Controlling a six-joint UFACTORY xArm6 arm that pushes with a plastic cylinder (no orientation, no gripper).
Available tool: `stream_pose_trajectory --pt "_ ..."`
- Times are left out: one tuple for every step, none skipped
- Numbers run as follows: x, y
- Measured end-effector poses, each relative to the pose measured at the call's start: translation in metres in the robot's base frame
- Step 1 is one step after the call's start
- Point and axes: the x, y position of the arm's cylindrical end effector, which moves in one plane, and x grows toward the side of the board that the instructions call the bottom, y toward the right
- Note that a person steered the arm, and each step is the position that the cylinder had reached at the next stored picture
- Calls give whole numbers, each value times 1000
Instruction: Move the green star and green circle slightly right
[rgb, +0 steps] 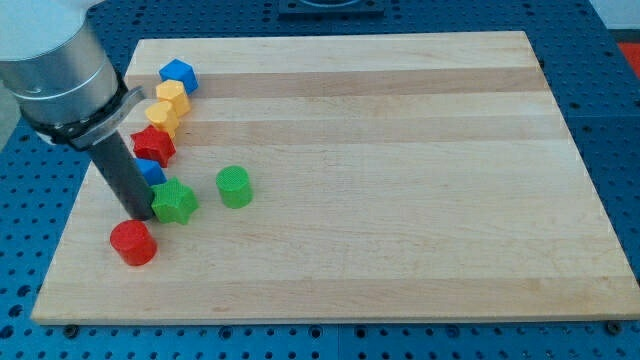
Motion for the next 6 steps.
stream_pose_trajectory --pt "-1 19" --pt "-5 38" --pt "-18 52" --pt "-22 76" --pt "-22 90" --pt "-16 89"
